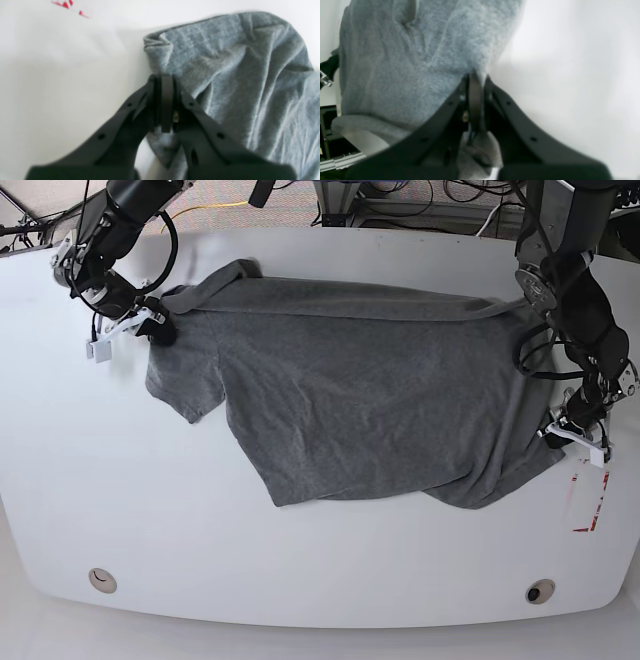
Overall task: Fold the T-shirt properly
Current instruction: 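Lift the shirt with both grippers and pull it taut between them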
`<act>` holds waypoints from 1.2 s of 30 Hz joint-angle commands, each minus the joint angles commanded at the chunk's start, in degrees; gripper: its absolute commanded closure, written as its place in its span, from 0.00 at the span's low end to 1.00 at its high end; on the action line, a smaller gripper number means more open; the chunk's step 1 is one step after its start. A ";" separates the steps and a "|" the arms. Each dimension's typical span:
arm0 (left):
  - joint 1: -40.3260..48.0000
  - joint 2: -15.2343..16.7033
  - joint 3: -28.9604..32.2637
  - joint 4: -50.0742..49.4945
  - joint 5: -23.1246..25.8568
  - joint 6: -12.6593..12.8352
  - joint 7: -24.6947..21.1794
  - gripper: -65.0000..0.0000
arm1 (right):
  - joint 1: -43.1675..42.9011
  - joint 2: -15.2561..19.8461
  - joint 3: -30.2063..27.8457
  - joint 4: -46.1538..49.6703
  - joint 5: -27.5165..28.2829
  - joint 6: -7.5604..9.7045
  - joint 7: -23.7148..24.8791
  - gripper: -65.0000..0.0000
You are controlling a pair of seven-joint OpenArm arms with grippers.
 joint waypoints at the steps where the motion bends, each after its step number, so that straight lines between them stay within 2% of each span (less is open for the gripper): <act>1: 0.79 0.09 -0.09 1.93 0.00 0.00 0.97 1.00 | 0.70 0.62 -0.62 0.00 0.00 0.00 0.00 1.00; 6: 6.33 0.44 -0.18 14.95 0.00 0.00 6.68 1.00 | 5.01 3.52 -5.54 0.00 0.00 0.00 0.00 1.00; 10: 10.90 3.52 -0.18 28.66 0.00 -0.35 11.87 1.00 | 9.32 4.66 -7.82 0.00 0.00 0.00 0.00 1.00; 15: 12.48 6.95 0.00 42.11 0.18 -4.48 17.76 1.00 | 14.51 6.33 -11.96 0.00 0.00 0.00 0.00 1.00; 19: 12.31 7.56 0.35 50.90 0.18 -5.10 24.09 1.00 | 19.25 8.35 -15.03 0.00 0.00 0.00 0.00 1.00; 27: 4.48 7.03 0.35 61.19 0.18 -5.19 33.41 1.00 | 31.38 14.07 -23.12 -0.09 0.00 0.00 0.00 1.00; 31: 0.00 5.54 0.44 63.82 0.09 -5.19 37.45 1.00 | 36.13 15.12 -26.37 -0.09 0.00 0.00 0.00 1.00; 36: -5.01 5.54 0.44 64.79 0.09 -5.19 42.81 1.00 | 39.82 16.88 -29.01 -2.29 0.09 0.00 0.00 1.00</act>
